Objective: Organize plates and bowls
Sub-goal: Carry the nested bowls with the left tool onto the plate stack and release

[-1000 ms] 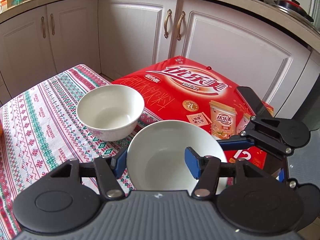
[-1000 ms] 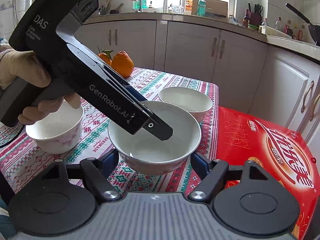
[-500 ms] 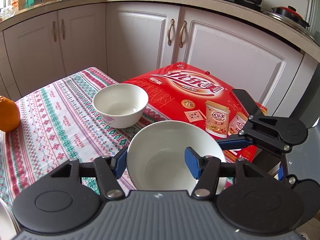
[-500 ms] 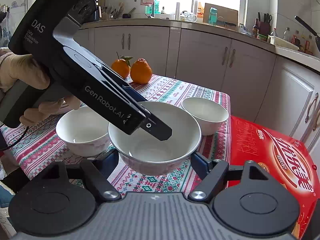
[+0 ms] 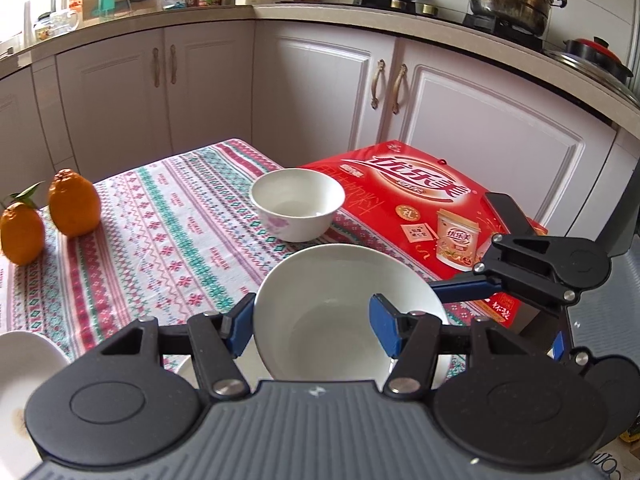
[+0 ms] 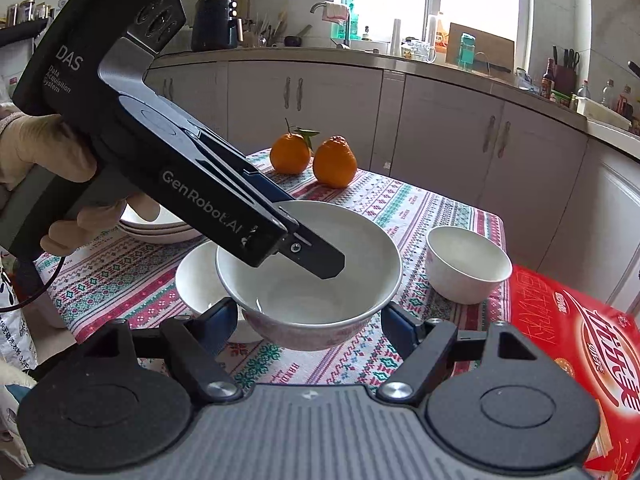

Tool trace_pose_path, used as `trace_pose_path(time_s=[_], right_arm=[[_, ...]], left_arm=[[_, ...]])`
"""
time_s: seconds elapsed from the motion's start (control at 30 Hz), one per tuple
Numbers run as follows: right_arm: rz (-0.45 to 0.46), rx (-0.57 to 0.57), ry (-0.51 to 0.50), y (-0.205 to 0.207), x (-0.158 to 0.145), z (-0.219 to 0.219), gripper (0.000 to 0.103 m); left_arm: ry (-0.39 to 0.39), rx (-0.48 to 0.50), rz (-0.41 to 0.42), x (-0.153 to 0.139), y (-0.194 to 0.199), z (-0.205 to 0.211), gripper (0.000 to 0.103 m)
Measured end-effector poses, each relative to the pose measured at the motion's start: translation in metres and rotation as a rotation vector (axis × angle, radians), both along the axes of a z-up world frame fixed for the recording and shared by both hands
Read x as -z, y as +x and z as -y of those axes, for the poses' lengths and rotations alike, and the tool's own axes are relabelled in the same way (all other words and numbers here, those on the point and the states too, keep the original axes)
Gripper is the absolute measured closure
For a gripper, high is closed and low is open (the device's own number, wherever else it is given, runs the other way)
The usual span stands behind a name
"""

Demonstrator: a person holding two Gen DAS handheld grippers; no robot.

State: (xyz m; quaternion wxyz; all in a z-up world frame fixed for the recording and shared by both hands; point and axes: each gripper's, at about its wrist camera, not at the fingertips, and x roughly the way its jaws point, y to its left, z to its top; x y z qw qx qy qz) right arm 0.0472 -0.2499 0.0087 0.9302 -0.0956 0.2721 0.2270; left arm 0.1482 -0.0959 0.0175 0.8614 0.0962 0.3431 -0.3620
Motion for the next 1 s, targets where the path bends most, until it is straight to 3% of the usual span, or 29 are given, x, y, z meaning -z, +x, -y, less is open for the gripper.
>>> trace_pose_path(time_s=[0.5,1.0], right_arm=[[-0.040,-0.076,0.004,0.024,0.002,-0.045,0.021],[-0.105,-0.076,-0.012,0.038,0.018,-0.054,0.021]], left_arm=[[-0.034,-0.088,-0.006,0.005,0.004,-0.052,0.044],[-0.045,-0.089,-0.055,0.027,0.018,-0.059,0.043]])
